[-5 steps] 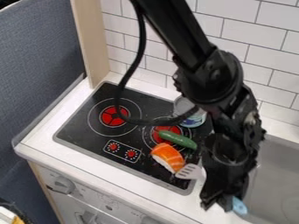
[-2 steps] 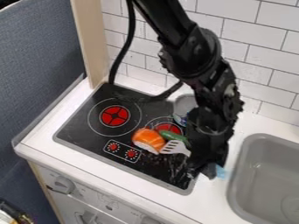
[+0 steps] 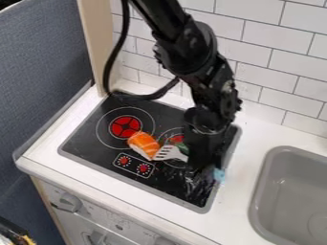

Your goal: Take the blue spatula and put it on the right burner pushing the orange thing to the left burner

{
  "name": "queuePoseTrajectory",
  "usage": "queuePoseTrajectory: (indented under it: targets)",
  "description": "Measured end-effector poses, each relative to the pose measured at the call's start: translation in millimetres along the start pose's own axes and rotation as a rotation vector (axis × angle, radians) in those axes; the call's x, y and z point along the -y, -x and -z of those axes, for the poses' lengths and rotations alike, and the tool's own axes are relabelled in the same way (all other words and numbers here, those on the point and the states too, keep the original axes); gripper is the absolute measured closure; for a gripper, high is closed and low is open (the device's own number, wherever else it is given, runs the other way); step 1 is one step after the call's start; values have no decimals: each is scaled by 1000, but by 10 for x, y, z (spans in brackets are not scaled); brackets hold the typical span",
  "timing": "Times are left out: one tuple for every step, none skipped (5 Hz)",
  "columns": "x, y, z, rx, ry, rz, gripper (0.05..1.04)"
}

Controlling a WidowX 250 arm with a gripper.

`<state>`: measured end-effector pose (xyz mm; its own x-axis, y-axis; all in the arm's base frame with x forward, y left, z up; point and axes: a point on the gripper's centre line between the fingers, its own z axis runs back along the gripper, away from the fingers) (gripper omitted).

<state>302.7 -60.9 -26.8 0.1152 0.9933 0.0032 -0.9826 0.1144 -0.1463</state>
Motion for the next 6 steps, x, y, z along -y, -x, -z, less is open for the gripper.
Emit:
queuePoseTrajectory:
  targets:
    - [-11, -120, 1, 15, -11, -31, 760]
    - [-12, -253, -1, 38, -16, -60, 760]
    - [25, -424, -12, 46, -3, -97, 760]
    - [98, -629, -53, 72, 12, -145, 760]
    - [127, -807, -79, 99, 23, -184, 760]
    - [126, -836, -82, 103, 23, -188, 760]
